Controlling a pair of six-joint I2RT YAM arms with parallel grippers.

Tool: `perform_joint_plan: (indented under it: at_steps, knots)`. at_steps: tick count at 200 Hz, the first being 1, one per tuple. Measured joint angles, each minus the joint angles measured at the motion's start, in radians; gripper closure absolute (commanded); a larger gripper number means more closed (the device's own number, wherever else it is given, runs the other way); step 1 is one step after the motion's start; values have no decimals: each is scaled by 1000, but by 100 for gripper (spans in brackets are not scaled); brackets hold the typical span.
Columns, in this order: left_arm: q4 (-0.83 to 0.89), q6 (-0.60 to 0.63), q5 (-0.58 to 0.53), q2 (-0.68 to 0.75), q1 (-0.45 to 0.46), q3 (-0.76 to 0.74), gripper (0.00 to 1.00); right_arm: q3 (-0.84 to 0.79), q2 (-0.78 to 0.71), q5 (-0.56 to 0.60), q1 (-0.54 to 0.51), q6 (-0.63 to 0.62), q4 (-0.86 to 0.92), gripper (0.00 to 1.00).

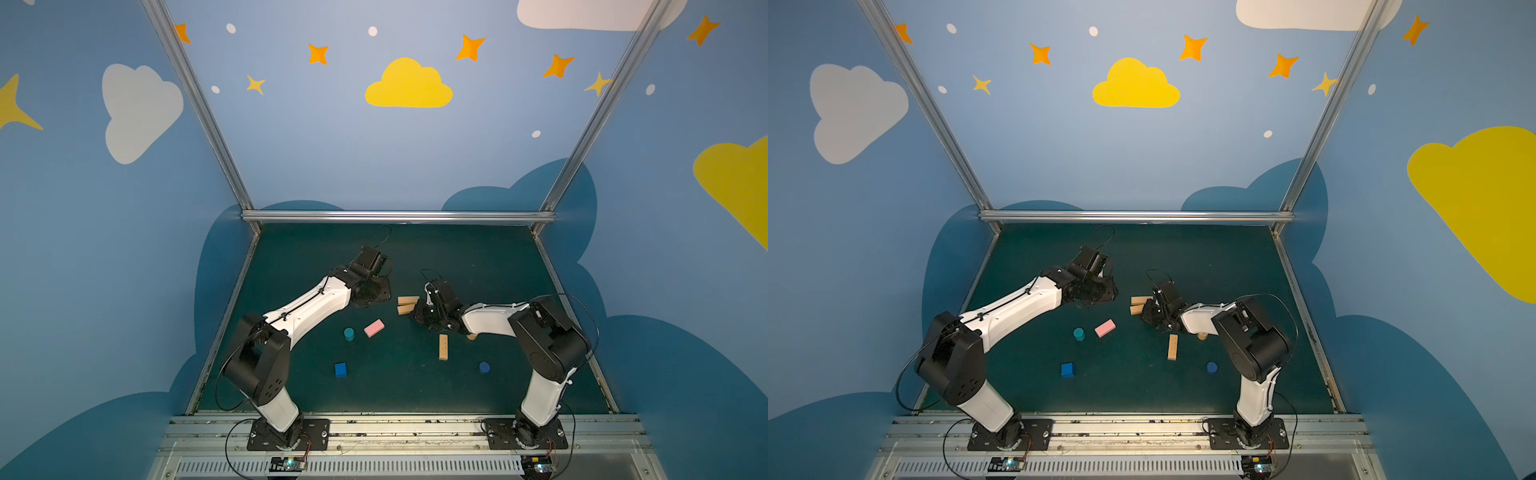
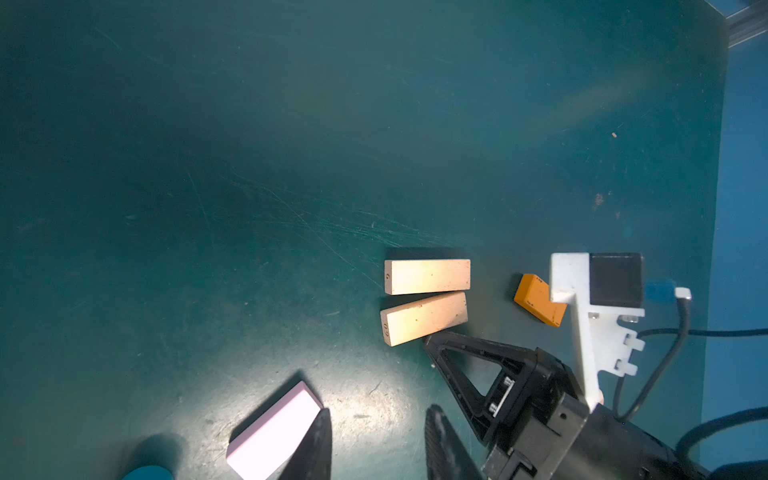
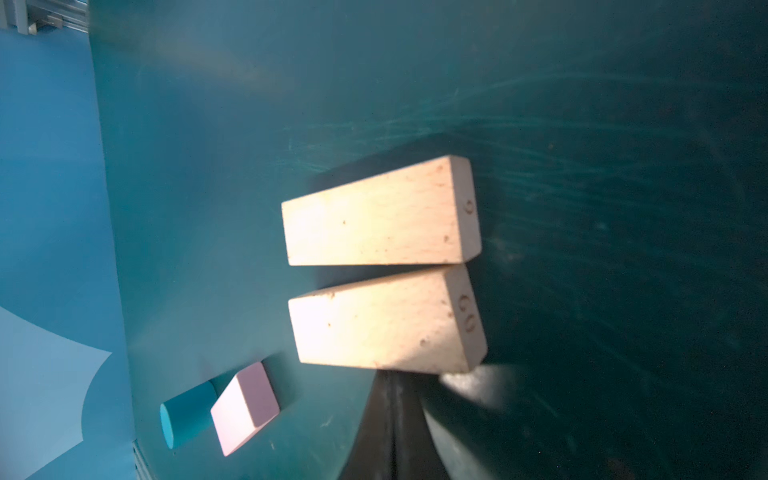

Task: Build the wood block tower
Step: 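Nudge block 60 flush against the other block with the right gripper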

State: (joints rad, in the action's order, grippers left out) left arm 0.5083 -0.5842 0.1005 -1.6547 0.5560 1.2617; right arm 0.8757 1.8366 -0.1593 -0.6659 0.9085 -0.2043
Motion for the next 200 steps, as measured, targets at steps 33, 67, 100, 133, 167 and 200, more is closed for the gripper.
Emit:
perform_joint_plan:
  at_steps: [33,67,100,133,167,200]
  knots:
    - [-3,0,3,0,0,0,62,3,2,-3,-8,8,0,100]
    - [-5,0,3,0,0,-2,62,3,4,-2,-24,22,-6,100]
    - [-11,0,7,0,-1,-14,62,7,11,-2,-40,35,-13,100]
    - [-11,0,7,0,-2,-18,62,22,23,-2,-45,39,-14,100]
    - [-14,0,7,1,-2,-23,62,31,31,2,-45,49,-15,100]
    - [-15,0,7,2,-5,-25,62,36,35,2,-45,55,-14,100]
